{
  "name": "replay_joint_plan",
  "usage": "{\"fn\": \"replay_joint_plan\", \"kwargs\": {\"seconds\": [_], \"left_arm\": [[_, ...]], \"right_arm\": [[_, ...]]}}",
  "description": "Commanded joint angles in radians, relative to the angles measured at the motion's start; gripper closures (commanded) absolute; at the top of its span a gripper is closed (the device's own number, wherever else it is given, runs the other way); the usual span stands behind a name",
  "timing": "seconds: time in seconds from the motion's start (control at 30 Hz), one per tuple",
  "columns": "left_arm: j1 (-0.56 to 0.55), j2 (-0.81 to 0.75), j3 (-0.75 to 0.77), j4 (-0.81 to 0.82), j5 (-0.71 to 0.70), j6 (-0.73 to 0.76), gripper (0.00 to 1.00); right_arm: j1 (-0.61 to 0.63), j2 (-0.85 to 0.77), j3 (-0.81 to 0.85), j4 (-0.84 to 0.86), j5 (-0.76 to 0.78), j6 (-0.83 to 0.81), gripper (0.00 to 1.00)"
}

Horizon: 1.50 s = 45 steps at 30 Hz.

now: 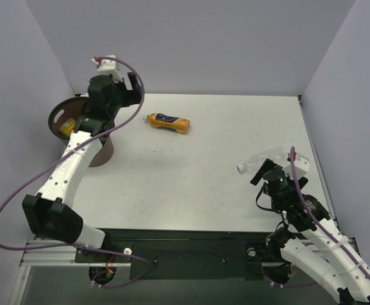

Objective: Put the plastic bottles in the bin

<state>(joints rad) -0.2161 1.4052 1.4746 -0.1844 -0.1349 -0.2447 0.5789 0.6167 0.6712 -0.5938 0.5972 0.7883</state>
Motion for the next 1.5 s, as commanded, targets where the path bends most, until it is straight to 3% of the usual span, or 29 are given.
{"fn": "replay_joint_plan", "kwargs": {"seconds": [0.0, 0.37, 0.5, 0.73, 0.87, 1.0, 1.23, 1.47], "left_arm": [[-0.118, 0.154, 0.078, -0.177, -0.06, -0.146, 0.03], [-0.246, 0.486, 0.127, -0.083, -0.152, -0.612, 0.03], [-0.25, 0.54, 0.066, 0.105, -0.195, -0.784, 0.03], [-0.298, 0.667, 0.142, 0.218, -0.414, -0.912, 0.03], [-0.302, 0.761, 0.26, 0.132, -0.448, -0.991, 0.03], [-0.304, 0.805, 0.286, 0.126, -0.454, -1.074, 0.03], [-0.309, 0.792, 0.195, 0.059, -0.508, -1.274, 0.03], [-0.305, 0.761, 0.086, 0.062, -0.491, -1.38, 0.03]], "right_arm": [[0.007, -0.015, 0.002, 0.002, 0.022, 0.003, 0.05], [0.007, -0.035, 0.016, -0.052, 0.046, -0.004, 0.05], [0.007, -0.067, 0.022, -0.093, 0.068, -0.004, 0.06], [0.007, -0.072, 0.025, -0.12, 0.092, -0.017, 0.05], [0.006, -0.08, 0.021, -0.121, 0.099, -0.026, 0.05], [0.007, -0.081, 0.008, -0.121, 0.11, -0.043, 0.05], [0.006, -0.063, 0.008, -0.123, 0.115, -0.055, 0.05], [0.006, -0.028, 0.019, -0.115, 0.115, -0.073, 0.05]]}}
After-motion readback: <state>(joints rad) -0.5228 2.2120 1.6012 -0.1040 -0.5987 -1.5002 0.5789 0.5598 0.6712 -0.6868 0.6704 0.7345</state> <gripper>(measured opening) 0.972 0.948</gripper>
